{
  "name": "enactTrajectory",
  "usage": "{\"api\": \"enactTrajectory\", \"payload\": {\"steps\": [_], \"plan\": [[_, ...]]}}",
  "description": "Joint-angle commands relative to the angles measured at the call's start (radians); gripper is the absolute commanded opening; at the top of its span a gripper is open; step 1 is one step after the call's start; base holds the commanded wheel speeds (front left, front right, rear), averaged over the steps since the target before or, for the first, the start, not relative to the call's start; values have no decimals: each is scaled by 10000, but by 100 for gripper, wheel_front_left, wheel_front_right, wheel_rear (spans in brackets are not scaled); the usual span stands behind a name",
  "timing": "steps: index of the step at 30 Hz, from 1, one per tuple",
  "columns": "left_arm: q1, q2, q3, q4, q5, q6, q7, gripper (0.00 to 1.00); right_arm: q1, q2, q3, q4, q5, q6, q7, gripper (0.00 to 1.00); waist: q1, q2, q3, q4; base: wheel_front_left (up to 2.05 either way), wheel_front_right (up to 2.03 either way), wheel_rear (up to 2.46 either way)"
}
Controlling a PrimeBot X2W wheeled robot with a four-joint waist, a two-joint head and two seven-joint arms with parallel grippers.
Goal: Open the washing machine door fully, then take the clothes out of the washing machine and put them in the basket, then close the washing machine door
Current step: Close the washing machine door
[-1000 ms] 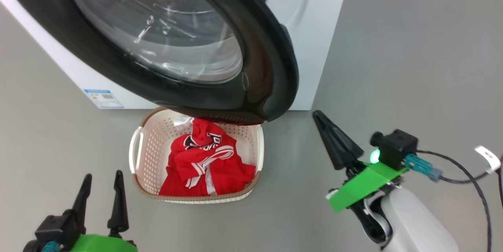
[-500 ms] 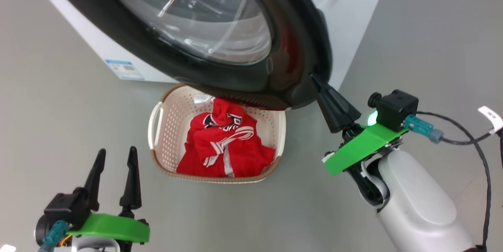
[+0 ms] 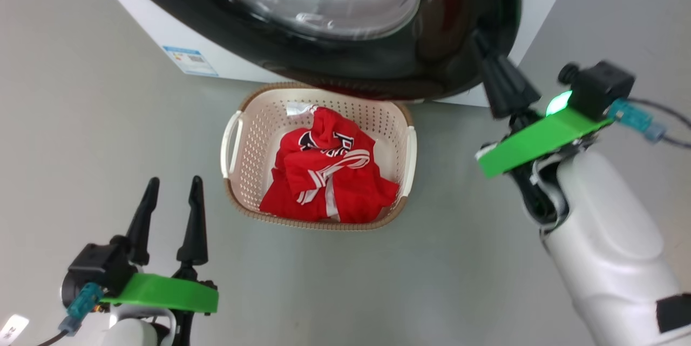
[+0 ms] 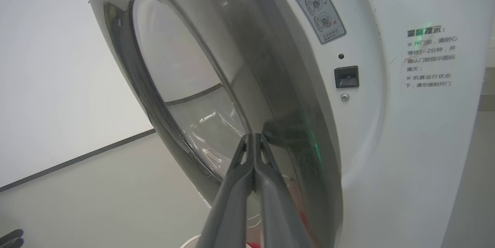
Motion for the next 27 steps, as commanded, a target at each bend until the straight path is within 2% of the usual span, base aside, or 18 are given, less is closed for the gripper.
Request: {"api": "enactTrajectory", "payload": {"steps": [1,12,22,27], "plan": [[-235,176,219,-279,-64,-29,-82,100,-370,56,-13,-179,99,14,-119,0,0,0,192,151,0,0,0],[-476,176,-263,-441,-204,-29,-82,100,-1739,-422,-642,272,210,14,-119,0,0,0,640,596,0,0,0],[-740,176,-474,-503,-335,-29,-82,100,-2875,-141,-1720,564,-94,14,-119,0,0,0,1103,754,0,0,0],[-816,176,-492,-473,-320,-29,-82,100,-2885,59,-1681,542,-417,14,-119,0,0,0,1086,744,0,0,0]]}}
